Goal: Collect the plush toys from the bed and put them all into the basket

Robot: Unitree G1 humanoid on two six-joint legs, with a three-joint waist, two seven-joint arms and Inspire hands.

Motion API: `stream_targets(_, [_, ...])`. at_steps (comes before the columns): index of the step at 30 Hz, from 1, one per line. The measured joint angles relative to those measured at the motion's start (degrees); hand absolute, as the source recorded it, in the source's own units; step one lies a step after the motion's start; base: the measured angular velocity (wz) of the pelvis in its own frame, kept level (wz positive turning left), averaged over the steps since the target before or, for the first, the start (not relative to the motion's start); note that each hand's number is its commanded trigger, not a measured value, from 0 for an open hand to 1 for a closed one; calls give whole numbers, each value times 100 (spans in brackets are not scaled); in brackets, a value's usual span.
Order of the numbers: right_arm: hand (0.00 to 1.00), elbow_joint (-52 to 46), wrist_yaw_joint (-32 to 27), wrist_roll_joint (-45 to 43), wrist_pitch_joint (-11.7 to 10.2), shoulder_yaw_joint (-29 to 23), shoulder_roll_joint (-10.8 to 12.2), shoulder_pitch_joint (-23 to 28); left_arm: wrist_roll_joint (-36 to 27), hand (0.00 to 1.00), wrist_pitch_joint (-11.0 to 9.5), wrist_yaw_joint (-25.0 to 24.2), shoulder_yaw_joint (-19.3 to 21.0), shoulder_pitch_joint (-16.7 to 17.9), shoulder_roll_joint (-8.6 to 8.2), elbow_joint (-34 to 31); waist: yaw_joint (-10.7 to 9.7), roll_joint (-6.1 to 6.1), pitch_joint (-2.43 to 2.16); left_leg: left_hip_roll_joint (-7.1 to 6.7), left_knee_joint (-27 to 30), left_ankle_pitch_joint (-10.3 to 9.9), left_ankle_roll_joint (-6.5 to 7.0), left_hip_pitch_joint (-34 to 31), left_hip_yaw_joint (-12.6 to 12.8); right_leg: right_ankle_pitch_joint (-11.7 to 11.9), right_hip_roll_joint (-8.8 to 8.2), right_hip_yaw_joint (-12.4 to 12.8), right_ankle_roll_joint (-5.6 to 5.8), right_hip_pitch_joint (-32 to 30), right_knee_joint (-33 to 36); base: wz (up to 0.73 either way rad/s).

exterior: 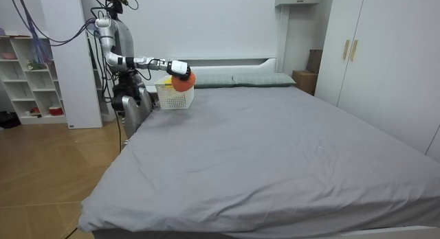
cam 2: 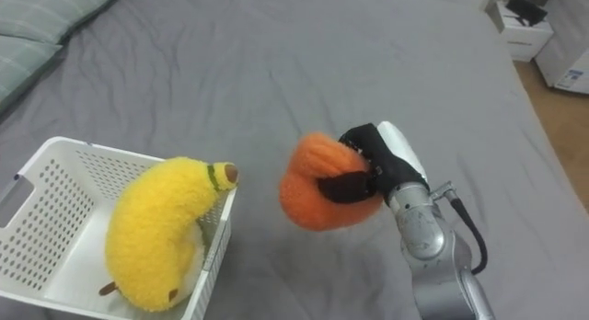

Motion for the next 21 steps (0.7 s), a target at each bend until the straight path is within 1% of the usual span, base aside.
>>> stream_targets(2, [100,-92,0,16,-13,-23,-30,-60,23,0,-2,3,4,0,14,3,-12,-31,16,0,3,0,0,-9,-1,0,0,-2,0,-2,-7,0])
stream_targets(5, [100,-211,2,85,-13,-22,-66,-177,23,0,-2,-1,0,0,22,13,-6,-67,5,0,4,0,0,-26,5,0,0,-3,0,-28,-9,0])
stream_targets(6, [100,-271,1,133,-12,-23,-76,-224,24,0,-3,-2,3,-5,24,-13,-1,-80,-5,1,4,0,0,-30,14,1,2,1,0,-53,-5,0])
stream_targets(7, [100,-382,1,129,-12,-21,-71,-238,23,0,-6,-7,2,-7,22,-33,31,-83,-8,3,3,0,0,-44,19,1,3,17,0,-68,6,0])
stream_targets(11, [100,-683,10,107,-8,-19,-67,-278,31,0,-11,-47,2,-9,22,-102,61,-84,-9,5,-1,0,0,-41,20,1,5,5,0,-77,21,0])
stream_targets(14, [100,-1006,27,164,-3,-6,-67,-345,28,0,-15,-126,-5,-6,20,-82,73,-52,3,8,2,0,0,-43,22,1,-1,-6,0,-75,55,0])
stream_targets(18, [100,-1052,85,220,47,29,-59,-730,32,0,-9,-126,-31,-2,17,-47,91,-31,6,6,10,1,1,-34,31,1,-11,-12,0,-58,75,-2])
stream_targets(21, [100,-1053,105,293,116,217,-50,-900,31,0,30,-138,-92,-13,33,-29,174,-34,3,6,8,1,1,-30,29,1,-6,-12,0,-54,77,0])
